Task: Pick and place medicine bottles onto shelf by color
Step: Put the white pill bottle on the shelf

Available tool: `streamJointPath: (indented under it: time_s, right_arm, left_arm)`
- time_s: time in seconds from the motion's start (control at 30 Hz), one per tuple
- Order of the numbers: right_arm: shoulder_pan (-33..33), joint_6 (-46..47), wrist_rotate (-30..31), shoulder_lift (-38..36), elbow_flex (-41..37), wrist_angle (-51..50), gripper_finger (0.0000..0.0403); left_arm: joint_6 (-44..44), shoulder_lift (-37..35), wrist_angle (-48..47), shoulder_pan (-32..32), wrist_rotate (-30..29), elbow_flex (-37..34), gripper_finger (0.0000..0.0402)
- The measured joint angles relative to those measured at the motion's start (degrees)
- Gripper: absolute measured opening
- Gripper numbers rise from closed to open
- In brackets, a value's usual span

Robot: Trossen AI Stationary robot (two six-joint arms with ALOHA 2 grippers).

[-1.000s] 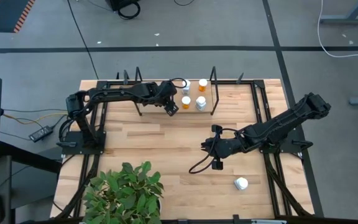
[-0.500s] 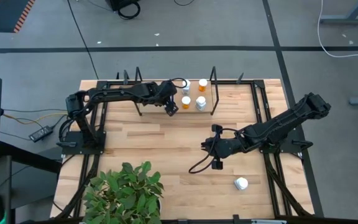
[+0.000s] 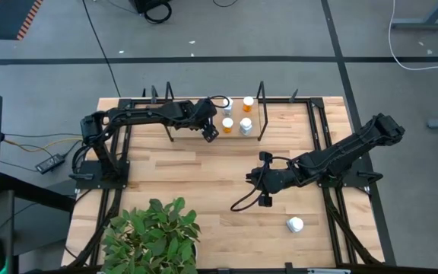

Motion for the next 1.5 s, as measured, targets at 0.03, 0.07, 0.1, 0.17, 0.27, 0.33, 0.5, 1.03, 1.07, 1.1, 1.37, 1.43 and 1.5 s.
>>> streamJointPath:
  time_s: [0.03,0.07,0.1,0.17,0.27,0.33,0.5,1.03,1.07,1.1,1.37,1.43,1.5]
  right_arm:
    - [0.0,0.0,0.0,0.0,0.0,0.0,0.0045]
    - [0.0,0.0,0.0,0.0,0.0,0.0,0.0045]
    - [0.0,0.0,0.0,0.0,0.0,0.0,0.0045]
    - [0.0,0.0,0.0,0.0,0.0,0.0,0.0045]
    - [0.0,0.0,0.0,0.0,0.0,0.0,0.0045]
    - [0.0,0.0,0.0,0.0,0.0,0.0,0.0045]
    - [0.0,0.1,0.0,0.0,0.0,-0.2,0.0045]
    - [0.0,0.4,0.0,0.0,0.0,-1.0,0.0045]
    - [0.0,0.6,0.0,0.0,0.0,-1.0,0.0045]
    - [0.0,0.9,0.0,0.0,0.0,-1.0,0.0045]
    - [0.0,2.7,1.2,0.0,0.0,-1.9,0.0045]
    - [0.0,3.4,1.8,0.0,0.0,-1.9,0.0045]
    - [0.0,4.1,1.9,0.0,0.0,-1.9,0.0045]
  left_arm:
    - [0.2,0.0,0.0,0.0,0.0,0.0,0.0289]
    - [0.3,0.0,0.0,0.0,0.0,0.0,0.0289]
    - [0.4,0.0,0.0,0.0,0.0,0.0,0.0289]
    - [0.7,-0.1,0.2,0.0,0.0,0.0,0.0289]
    - [1.8,-0.6,0.5,-0.1,-0.5,0.0,0.0289]
    - [2.0,-1.1,1.0,-0.1,-1.6,0.1,0.0289]
    - [2.9,-2.9,1.5,-0.4,-2.1,0.1,0.0289]
    - [11.9,-5.0,3.9,-8.0,-7.2,0.1,0.0288]
    - [12.0,-5.0,4.1,-8.8,-8.3,0.1,0.0288]
    - [12.0,-5.0,4.0,-9.6,-9.1,0.1,0.0288]
    - [13.1,-5.0,4.7,-16.7,-9.5,0.1,0.0288]
    - [13.4,-4.9,5.5,-18.5,-9.4,0.1,0.0288]
    - [13.4,-4.9,6.1,-20.0,-9.4,0.1,0.0288]
